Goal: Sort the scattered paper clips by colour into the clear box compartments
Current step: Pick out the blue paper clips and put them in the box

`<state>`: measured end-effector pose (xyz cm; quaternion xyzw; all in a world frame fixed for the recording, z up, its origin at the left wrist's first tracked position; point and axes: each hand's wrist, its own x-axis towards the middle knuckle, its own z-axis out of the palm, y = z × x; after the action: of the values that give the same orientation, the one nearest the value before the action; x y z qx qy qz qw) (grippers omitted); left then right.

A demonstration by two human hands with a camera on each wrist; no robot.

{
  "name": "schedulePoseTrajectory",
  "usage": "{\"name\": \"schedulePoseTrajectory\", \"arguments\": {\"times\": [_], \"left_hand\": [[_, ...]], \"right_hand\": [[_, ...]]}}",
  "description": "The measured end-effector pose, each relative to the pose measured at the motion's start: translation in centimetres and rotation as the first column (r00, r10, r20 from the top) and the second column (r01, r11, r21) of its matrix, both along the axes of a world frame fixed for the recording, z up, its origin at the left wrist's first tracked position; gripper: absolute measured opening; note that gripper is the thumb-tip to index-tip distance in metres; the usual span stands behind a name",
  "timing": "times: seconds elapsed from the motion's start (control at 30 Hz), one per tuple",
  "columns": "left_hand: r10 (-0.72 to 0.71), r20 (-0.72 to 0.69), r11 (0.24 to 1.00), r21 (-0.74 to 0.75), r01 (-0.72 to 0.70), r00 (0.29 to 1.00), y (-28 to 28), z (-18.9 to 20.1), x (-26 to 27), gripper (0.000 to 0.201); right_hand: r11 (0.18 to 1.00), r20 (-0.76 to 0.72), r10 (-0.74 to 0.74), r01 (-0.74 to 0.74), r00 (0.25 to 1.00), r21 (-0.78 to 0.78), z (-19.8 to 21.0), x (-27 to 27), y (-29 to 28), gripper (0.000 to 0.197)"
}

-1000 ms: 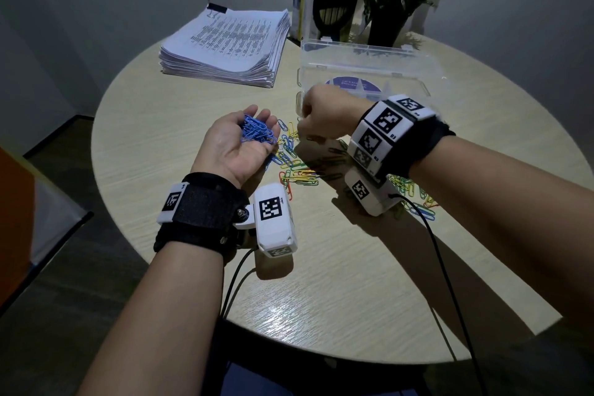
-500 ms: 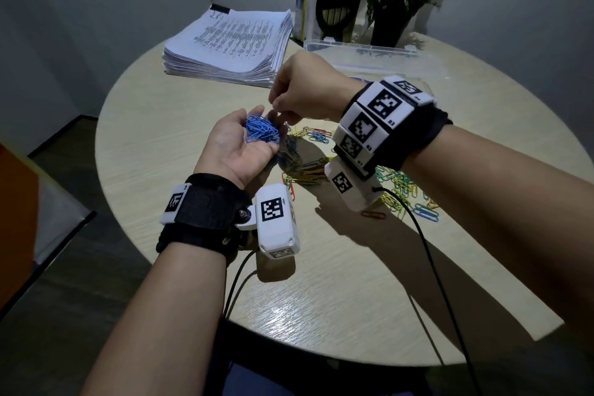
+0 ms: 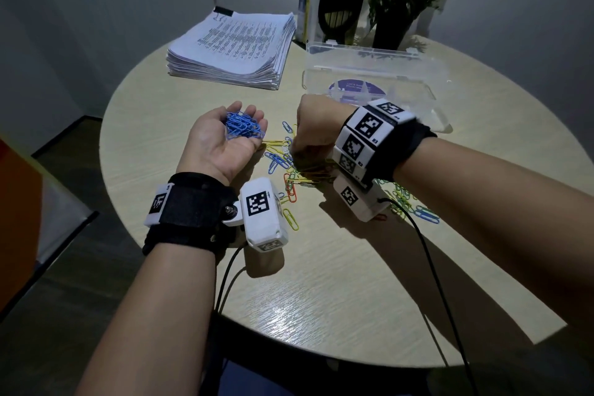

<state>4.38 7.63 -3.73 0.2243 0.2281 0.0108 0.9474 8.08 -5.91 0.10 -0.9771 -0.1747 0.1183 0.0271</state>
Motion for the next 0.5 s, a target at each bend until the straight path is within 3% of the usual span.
{"name": "schedulePoseTrajectory", "arguments": {"times": [0.13, 0.17, 0.27, 0.4, 0.5], "left_hand": [[-0.004, -0.016, 1.0, 0.004, 0.004, 1.0, -0.2, -0.3, 0.1, 0.034], [-0.007, -0.017, 1.0, 0.006, 0.007, 1.0, -0.3, -0.3, 0.2, 0.034], [-0.022, -0.014, 1.0, 0.011, 0.022, 1.0, -0.4, -0.3, 0.2, 0.033], [-0.042, -0.006, 0.999, 0.021, 0.042, 0.999, -0.6, -0.3, 0.1, 0.032], [-0.059, -0.005, 0.998, 0.029, 0.059, 0.998, -0.8, -0.3, 0.1, 0.032]], "right_hand": [[0.999, -0.049, -0.011, 0.008, 0.999, -0.052, -0.1, 0.3, -0.4, 0.011], [0.999, -0.072, -0.024, 0.021, 0.997, -0.041, -0.2, 0.5, -0.6, 0.019], [0.994, -0.145, -0.06, 0.072, 0.988, 0.08, -0.3, 1.4, -1.6, 0.034], [0.968, -0.27, -0.071, 0.132, 0.96, 0.212, 0.5, 1.6, -2.5, 0.013], [0.968, -0.239, -0.071, 0.125, 0.968, 0.219, 0.9, 1.6, -2.6, 0.017]]}}
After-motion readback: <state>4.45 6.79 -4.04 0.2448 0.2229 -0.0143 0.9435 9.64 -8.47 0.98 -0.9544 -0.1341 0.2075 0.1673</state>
